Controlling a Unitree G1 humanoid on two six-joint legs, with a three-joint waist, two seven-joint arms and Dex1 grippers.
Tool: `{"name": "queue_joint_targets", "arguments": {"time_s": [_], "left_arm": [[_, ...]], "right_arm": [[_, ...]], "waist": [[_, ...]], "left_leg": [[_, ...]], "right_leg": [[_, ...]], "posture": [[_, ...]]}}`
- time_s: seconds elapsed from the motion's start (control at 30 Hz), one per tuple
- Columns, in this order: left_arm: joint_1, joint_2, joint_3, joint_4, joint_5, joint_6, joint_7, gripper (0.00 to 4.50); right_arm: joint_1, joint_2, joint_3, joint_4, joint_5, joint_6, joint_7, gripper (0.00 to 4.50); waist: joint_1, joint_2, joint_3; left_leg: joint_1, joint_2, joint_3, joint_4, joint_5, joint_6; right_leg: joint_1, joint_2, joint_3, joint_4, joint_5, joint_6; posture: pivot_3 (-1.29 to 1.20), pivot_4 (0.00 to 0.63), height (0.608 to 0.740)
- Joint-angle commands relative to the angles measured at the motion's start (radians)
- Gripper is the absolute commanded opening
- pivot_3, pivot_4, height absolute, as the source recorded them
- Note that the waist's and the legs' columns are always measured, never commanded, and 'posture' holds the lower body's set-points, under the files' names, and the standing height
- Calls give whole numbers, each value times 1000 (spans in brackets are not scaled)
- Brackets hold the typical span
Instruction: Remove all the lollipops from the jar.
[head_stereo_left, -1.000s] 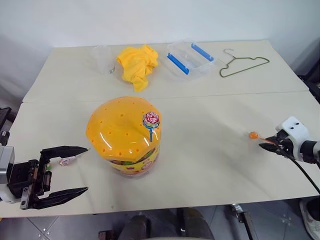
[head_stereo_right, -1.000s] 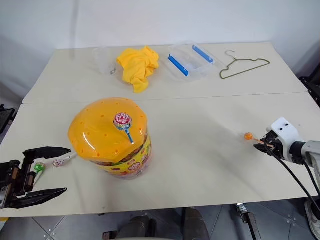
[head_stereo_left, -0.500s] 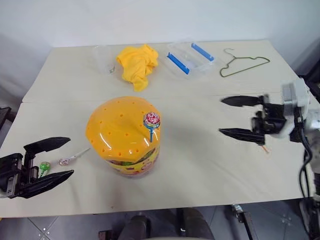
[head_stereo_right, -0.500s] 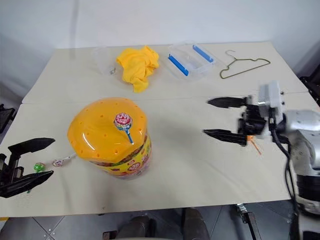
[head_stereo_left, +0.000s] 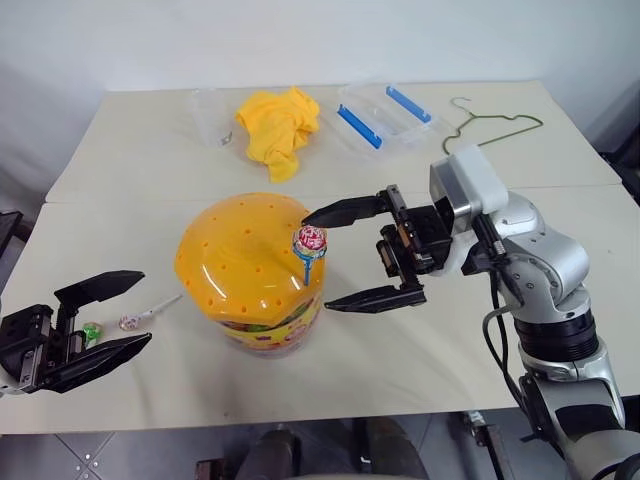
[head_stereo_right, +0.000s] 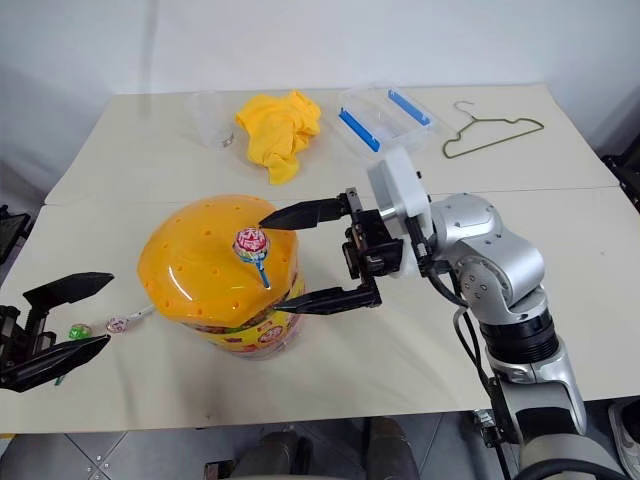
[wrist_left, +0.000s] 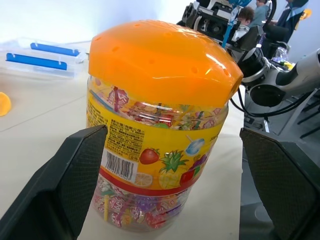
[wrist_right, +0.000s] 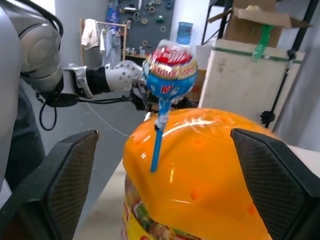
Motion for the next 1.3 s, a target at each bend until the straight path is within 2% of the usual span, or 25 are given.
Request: {"name": "queue_joint_targets", "arguments": {"time_s": [0.03, 0.33, 0.4, 0.53, 0.63, 0.73, 0.87, 0.93, 0.97, 1.07, 1.17, 1.3], "left_arm": [[-8, -1, 10, -35, -15, -10, 8, 4500], [-20, -2, 17, -65, -40, -2, 31, 4500], [-28, -4, 16, -69, -51, -1, 40, 4500], [-39, -5, 13, -77, -68, 4, 55, 4500], [-41, 3, 6, -94, -73, 6, 46, 4500], [-49, 20, -3, -116, -70, 2, 29, 4500], [-52, 49, -28, -147, 1, -46, -20, 4500], [-44, 67, -60, -156, 87, -115, -74, 4500], [-58, 62, -61, -166, 65, -109, -59, 4500], [-51, 52, -61, -199, 18, -83, -48, 4500], [-16, 44, -68, -205, 22, -86, -74, 4500], [25, 30, -86, -207, 29, -87, -91, 4500]], "right_arm": [[-31, 23, 12, -3, -16, -2, -1, 3831], [-33, 59, 10, -3, -5, 6, 15, 687], [-36, 84, -26, 3, 60, 27, 7, 38], [-73, 121, -107, 18, 199, 114, -49, 38], [-108, 71, -179, 40, 240, 173, -98, 38], [-115, -51, -265, 103, 221, 221, -132, 38], [-68, -301, -300, 208, 54, 182, -83, 38], [-10, -416, -296, 255, -49, 127, -51, 38], [49, -487, -295, 275, -108, 111, -46, 38], [246, -605, -319, 275, -187, 78, -7, 38], [431, -663, -337, 273, -275, 24, -8, 38], [593, -635, -394, 305, -314, -24, -41, 38]], "waist": [[0, 0, 0], [-1, 0, 0], [-1, 0, 0], [-2, 0, 0], [-2, 0, 0], [5, 0, 0], [11, -1, 0], [10, -1, 0], [8, -1, 0], [6, 0, 0], [5, 0, 0], [4, 0, 0]], "left_leg": [[0, 0, 0, 0, 0, 0], [0, 0, 0, 0, 0, 0], [0, 0, 0, 0, 0, 0], [0, 0, 0, 0, 0, 0], [0, 0, 0, 0, 0, 0], [0, 0, 0, 0, 0, 0], [-1, -2, 0, 0, 0, 2], [-1, -2, 0, -1, -1, 3], [-1, -2, 0, -2, -1, 3], [-2, -1, 1, -3, -1, 3], [-2, -1, 2, -2, -1, 3], [1, -1, 5, 0, -1, 3]], "right_leg": [[0, 0, 0, 0, 0, 0], [0, 0, 0, 0, 0, 0], [0, 0, 0, 0, 0, 0], [0, 0, 0, 1, 0, 0], [0, 0, 0, 1, 0, 0], [0, 0, 0, 0, 0, 0], [0, -2, 0, -2, 0, 0], [0, -2, 0, -3, 0, 0], [0, -2, 0, -3, 0, 0], [0, -1, 0, -4, 0, 0], [0, -1, 1, -4, 0, 0], [1, -1, 3, -5, 1, 1]], "posture": [[0, 150, 740], [0, 150, 740], [0, 150, 740], [0, 150, 740], [0, 150, 740], [0, 150, 740], [0, 150, 740], [0, 150, 740], [0, 150, 740], [0, 150, 740], [0, 150, 740], [0, 150, 740]]}}
